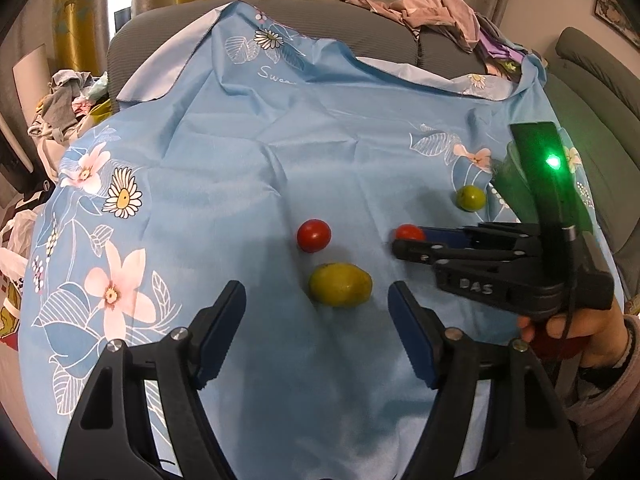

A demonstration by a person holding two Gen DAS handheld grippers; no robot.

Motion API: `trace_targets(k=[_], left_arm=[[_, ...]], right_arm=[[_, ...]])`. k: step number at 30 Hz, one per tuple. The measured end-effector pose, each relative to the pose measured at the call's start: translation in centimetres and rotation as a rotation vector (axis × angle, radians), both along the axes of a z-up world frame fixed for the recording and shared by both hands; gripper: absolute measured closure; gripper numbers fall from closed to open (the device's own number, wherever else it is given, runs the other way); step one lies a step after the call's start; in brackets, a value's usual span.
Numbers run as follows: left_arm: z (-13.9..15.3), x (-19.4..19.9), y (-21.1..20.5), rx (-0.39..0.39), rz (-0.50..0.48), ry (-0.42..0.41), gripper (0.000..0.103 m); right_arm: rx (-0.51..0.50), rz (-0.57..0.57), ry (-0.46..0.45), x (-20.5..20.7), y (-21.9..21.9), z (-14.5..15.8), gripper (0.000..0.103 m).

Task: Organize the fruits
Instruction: 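Grasp another red cherry tomato with the left tool while the right tool holds its tomato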

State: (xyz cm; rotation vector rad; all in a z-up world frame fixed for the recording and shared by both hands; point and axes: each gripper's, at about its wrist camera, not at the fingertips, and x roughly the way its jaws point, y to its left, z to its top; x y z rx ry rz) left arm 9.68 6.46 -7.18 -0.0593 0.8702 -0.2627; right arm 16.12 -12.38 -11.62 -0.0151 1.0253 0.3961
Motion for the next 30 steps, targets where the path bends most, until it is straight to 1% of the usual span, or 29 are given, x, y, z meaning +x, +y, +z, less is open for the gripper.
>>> trace_targets(k=[2,6,7,8,13,16,18,21,25,27,29,30], left_arm=[[0.0,0.3,-0.2,-0.003,-0.01,0.005,0.035],[0.2,1.2,-0.8,0.011,-0.046,0.01,0.038],[0.3,1.5,-1.0,0.014,-0.054,0.011,0.04],[0.3,2.0,-1.2,0.015,-0.063,0.014,0.042],[-0.5,4.9,-2.5,0.039,-0.097,0.048,0.046],[-1.3,6.4,-3.5,0.082,-0.114,0.065,0.049],[-2.0,7.3,-4.0,0.125,-0.116,0.076,0.049],[-2.8,8.3,-4.4,0.156,-0.126,0.097,0.057],[-3.5,8.7,-4.7,0.23,-0.122,0.099,0.058],[-3.7,9.2,-4.4,0.242,-0.119,0.113,0.059],[-3.7,9.6,-4.3,0.256,-0.123,0.122,0.065],[-3.8,9.7,-4.4,0.261,-0.124,0.126,0.065]], right_arm=[[0.015,-0.02,0.007,-0.2,-1.1,0.1,0.073],[0.047,-0.064,0.015,-0.7,-3.0,0.0,0.073],[0.053,-0.073,0.016,-0.9,-3.4,-0.1,0.073],[0.061,-0.082,0.018,-1.0,-3.8,-0.1,0.073],[0.092,-0.096,0.021,-1.6,-4.8,-0.3,0.073],[0.1,-0.09,0.021,-1.6,-4.9,-0.3,0.073],[0.106,-0.084,0.021,-1.6,-5.0,-0.3,0.073],[0.111,-0.075,0.021,-1.6,-5.0,-0.4,0.073],[0.12,-0.074,0.021,-1.5,-5.2,-0.5,0.073],[0.122,-0.073,0.022,-1.5,-5.3,-0.6,0.073],[0.124,-0.073,0.024,-1.5,-5.2,-0.6,0.073],[0.125,-0.073,0.023,-1.5,-5.2,-0.6,0.073]])
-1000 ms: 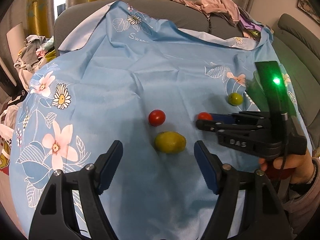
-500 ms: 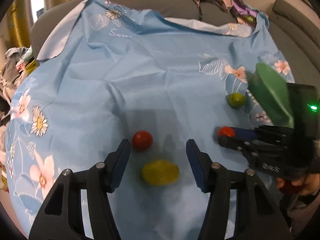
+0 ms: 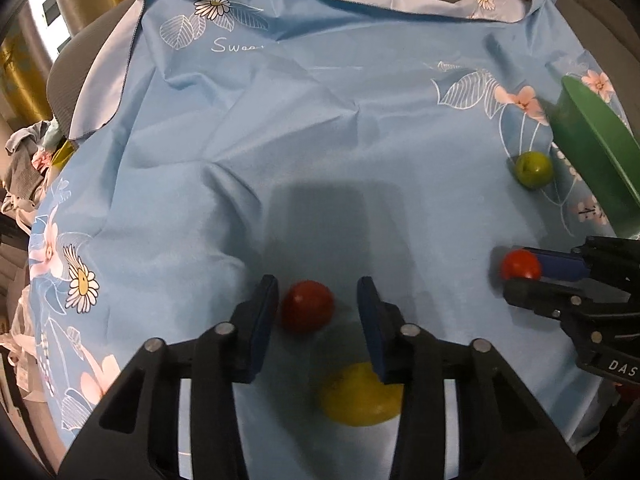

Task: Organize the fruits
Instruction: 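Grasp another red cherry tomato with the left tool while the right tool holds its tomato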

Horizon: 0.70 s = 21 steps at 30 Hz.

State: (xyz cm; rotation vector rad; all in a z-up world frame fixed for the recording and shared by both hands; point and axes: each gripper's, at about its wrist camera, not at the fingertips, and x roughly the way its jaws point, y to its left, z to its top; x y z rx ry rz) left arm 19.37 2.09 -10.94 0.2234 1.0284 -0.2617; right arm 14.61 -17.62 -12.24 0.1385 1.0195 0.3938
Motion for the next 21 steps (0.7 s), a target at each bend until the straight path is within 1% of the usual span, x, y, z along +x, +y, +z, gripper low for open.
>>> trace_targets(k=[1,2,4,5,8,13,21], left_arm=[[0.0,0.1,-0.1,0.006,-0.002,0.003,0.066],[-0.1,0.2,-0.1,0.01,-0.008,0.011,0.07],[-0.8,0.5,-0.1,0.003,-0.008,0.061,0.074],[-1.0,0.6,0.1,-0.007,-0.007,0.065,0.075],[-0.9,0.5,0.4,-0.031,0.007,0.065,0.075],[-0.8,0.2,0.1,-0.017,0.011,0.049,0.076],[-0.4,-0.4,0.2,-0.054,0.031,0.051,0.076]], right_arm=[[0.002,0.0,-0.001,0.0,0.0,0.0,0.073],[0.003,0.0,-0.003,-0.1,0.0,0.1,0.073],[0.003,-0.001,-0.004,-0.1,0.0,0.1,0.073],[0.003,-0.002,-0.005,-0.1,-0.1,0.1,0.073],[0.003,-0.005,-0.009,-0.2,-0.3,0.2,0.073],[0.0,-0.009,-0.01,-0.2,-0.5,0.3,0.073],[-0.003,-0.009,-0.01,-0.3,-0.4,0.4,0.073]])
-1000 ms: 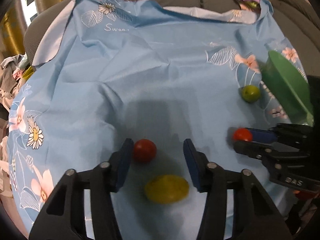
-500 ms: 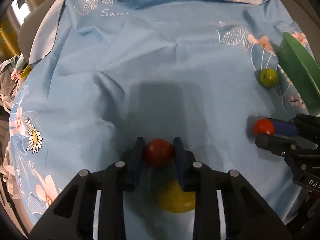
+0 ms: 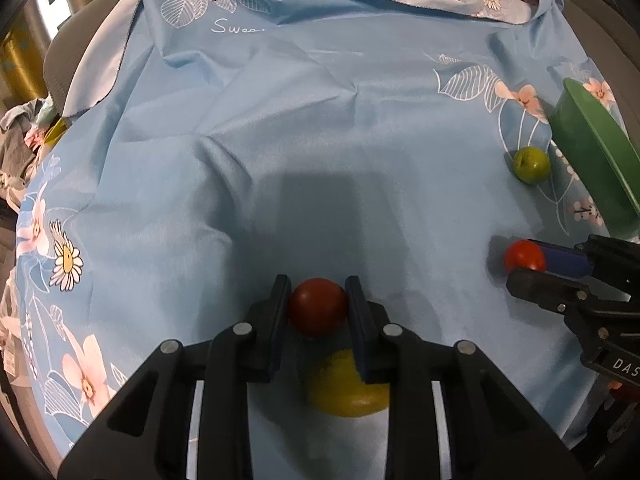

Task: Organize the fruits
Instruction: 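Grasp another red cherry tomato with the left tool while the right tool holds its tomato, then carry both red cherry tomatoes over the green bowl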

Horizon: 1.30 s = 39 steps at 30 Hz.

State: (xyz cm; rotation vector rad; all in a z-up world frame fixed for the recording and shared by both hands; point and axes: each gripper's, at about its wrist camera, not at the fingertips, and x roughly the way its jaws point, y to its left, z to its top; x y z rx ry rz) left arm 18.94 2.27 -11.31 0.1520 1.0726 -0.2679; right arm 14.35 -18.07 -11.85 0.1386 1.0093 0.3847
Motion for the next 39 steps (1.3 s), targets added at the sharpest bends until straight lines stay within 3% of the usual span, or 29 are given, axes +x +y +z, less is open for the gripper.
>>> trace_targets(k=[10,22,39], left_arm=[[2.3,-1.9,-0.1,-0.07,0.022,-0.058,0.076],[5.4,-7.1,-0.7,-0.18,0.004,-0.117,0.076],[7.9,-12.8,-2.0,-0.184,-0.012,-0.155,0.076]], right_arm=[[-0.014,-0.011,-0.014,-1.2,-0.1,0.9,0.073],[-0.016,-0.014,-0.038,-4.1,0.0,2.8,0.073],[0.015,-0.021,-0.119,-8.6,-1.0,6.2,0.072]])
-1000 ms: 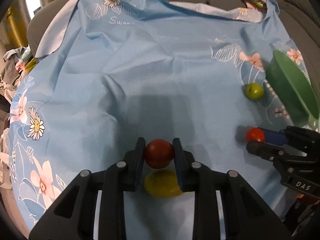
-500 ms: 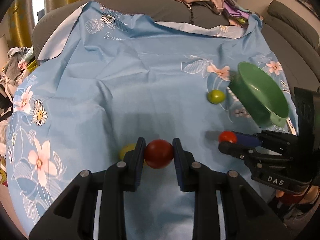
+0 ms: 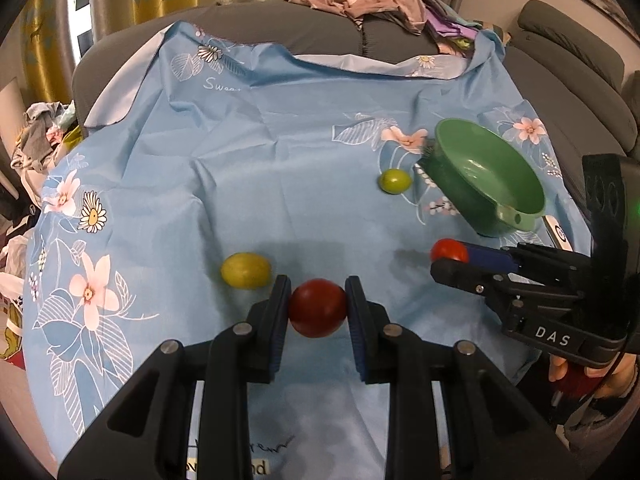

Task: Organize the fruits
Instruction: 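Carry both red cherry tomatoes over the green bowl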

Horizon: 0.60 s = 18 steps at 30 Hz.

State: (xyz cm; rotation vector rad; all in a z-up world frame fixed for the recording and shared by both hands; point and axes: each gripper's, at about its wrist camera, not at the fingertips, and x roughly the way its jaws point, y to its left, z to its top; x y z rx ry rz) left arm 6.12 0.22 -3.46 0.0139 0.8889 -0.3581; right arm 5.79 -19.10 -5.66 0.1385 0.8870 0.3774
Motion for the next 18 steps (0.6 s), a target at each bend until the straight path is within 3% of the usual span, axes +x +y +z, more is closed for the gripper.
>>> trace_targets(k=[18], left_arm=[[2.1,-2.1,-4.4,0.027,-0.047,-0.036,0.075]], right_arm=[[0.055,-0.053,-0.074,-3.0,-3.1,2.1,0.072]])
